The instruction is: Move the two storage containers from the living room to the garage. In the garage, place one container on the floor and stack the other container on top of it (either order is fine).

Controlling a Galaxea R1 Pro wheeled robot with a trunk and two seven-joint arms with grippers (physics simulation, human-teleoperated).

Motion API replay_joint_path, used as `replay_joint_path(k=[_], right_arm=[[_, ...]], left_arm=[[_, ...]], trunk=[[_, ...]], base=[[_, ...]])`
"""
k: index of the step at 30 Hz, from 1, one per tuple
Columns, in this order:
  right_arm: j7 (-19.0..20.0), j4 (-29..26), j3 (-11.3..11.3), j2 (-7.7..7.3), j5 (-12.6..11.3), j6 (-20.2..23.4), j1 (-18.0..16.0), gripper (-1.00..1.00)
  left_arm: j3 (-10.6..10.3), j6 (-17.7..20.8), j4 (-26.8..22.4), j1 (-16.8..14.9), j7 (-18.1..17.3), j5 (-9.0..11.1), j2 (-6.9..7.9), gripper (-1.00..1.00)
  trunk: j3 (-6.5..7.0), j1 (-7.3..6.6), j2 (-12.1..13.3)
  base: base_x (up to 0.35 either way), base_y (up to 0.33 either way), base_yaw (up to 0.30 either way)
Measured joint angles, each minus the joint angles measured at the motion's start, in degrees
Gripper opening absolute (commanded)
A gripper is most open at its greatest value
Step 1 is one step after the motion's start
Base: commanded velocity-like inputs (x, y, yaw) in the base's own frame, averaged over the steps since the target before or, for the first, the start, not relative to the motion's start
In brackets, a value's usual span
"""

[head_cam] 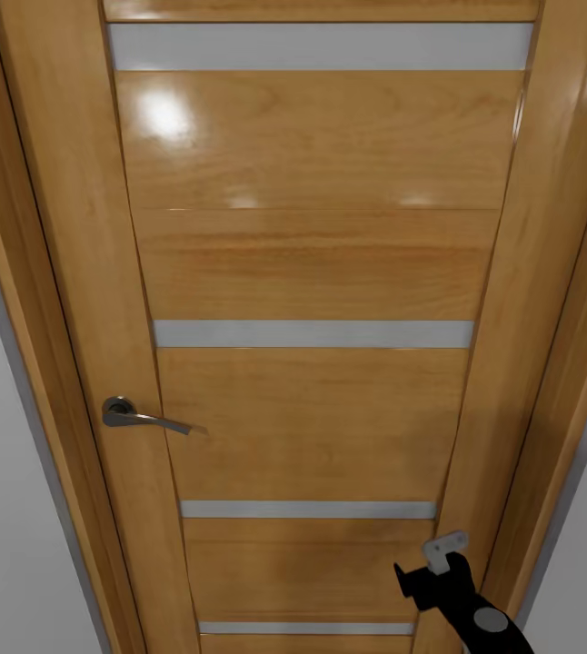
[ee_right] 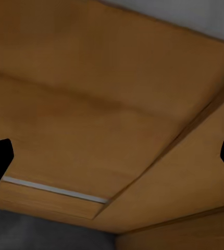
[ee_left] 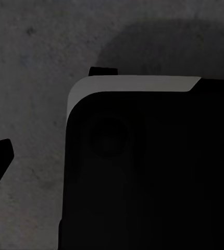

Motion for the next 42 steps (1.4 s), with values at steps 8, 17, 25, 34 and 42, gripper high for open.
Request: replay_joint_path(k=[8,17,25,34,42], right_arm=[[0.0,-0.8,0.0,0.05,0.0,0.3,0.0,1.0],[0.0,-2.4,0.2,0.18,0.2,0.4,0.0,1.0],[-0.7,-7.0,5.3,3.59,2.2,2.9,-0.1,1.0],[-0.7,-8.1,6.3,8.91,6.4,4.6,-2.1,1.0],[-0.2,-8.1,7.2,10.34,6.6,4.6,-3.0,1.0]], left_arm=[[0.0,0.0,0.0,0.0,0.0,0.0,0.0,1.0],[0.0,0.0,0.0,0.0,0.0,0.0,0.0,1.0],[0.0,0.0,0.0,0.0,0.0,0.0,0.0,1.0],[0.0,0.0,0.0,0.0,-0.1,-0.1,-0.04,1.0],[0.0,0.0,0.0,0.0,-0.1,-0.1,-0.01,1.0]], trunk=[[0.0,0.0,0.0],[0.0,0.0,0.0],[0.0,0.0,0.0],[0.0,0.0,0.0],[0.0,0.0,0.0]], base=[[0.0,0.0,0.0],[0.0,0.0,0.0],[0.0,0.0,0.0],[0.0,0.0,0.0],[0.0,0.0,0.0]])
